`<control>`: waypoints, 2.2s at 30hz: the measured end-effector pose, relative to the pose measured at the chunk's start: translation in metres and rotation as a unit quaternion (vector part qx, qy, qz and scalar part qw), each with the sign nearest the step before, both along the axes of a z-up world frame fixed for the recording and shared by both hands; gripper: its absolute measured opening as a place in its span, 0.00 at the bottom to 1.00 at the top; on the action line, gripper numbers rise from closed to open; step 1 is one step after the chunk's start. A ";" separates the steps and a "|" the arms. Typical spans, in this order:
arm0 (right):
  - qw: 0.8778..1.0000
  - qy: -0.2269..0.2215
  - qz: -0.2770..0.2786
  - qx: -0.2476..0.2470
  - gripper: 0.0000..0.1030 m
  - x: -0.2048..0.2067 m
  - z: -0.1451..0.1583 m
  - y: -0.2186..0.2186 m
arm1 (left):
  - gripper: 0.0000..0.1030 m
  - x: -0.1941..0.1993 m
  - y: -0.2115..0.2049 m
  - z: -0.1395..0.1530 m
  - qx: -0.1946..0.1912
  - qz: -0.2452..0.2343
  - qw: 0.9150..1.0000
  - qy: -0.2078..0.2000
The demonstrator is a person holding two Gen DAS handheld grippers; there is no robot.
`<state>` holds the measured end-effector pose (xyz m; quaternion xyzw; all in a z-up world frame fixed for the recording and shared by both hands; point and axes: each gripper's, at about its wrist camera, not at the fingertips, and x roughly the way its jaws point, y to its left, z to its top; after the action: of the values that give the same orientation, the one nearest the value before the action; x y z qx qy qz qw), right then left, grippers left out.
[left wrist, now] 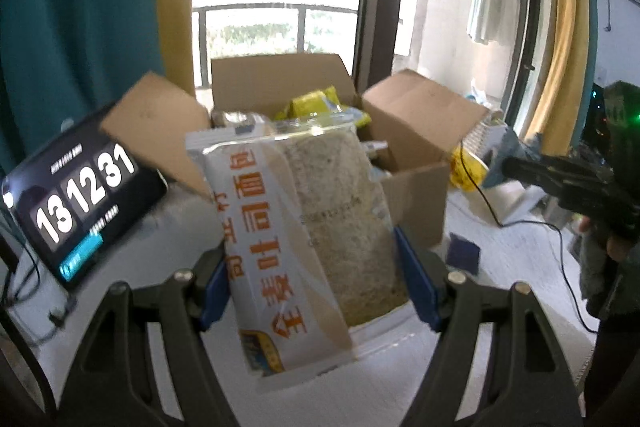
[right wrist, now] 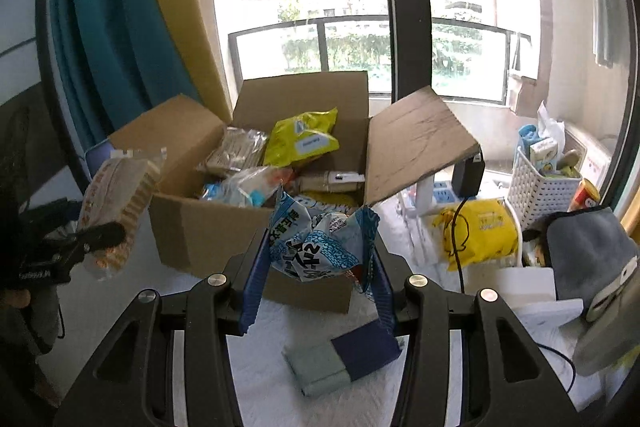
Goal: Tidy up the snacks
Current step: 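Carry both bags over the cardboard box and release them inside, then move the open right gripper down to the navy-and-green package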
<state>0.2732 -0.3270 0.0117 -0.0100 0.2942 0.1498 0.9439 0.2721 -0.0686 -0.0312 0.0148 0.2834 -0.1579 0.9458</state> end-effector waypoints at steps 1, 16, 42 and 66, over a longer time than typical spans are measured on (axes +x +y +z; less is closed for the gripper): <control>1.000 -0.001 -0.001 -0.001 0.48 0.003 0.001 -0.001 | 0.72 0.006 0.001 0.003 0.002 0.001 1.000 -0.004; 0.999 -0.030 -0.004 -0.014 0.48 0.048 0.019 0.002 | 0.74 0.098 0.002 0.018 -0.002 0.020 0.999 -0.029; 0.998 -0.041 -0.018 -0.038 0.75 0.088 0.011 0.038 | 0.91 0.104 0.032 0.041 -0.054 0.053 0.995 -0.057; 0.998 0.004 -0.066 -0.013 0.75 0.012 -0.019 0.011 | 0.91 0.032 0.000 0.027 -0.045 -0.005 0.998 -0.031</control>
<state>0.2849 -0.3164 -0.0072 -0.0026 0.3003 0.0831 0.9502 0.3038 -0.0688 -0.0037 -0.0214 0.2465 -0.1750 0.9530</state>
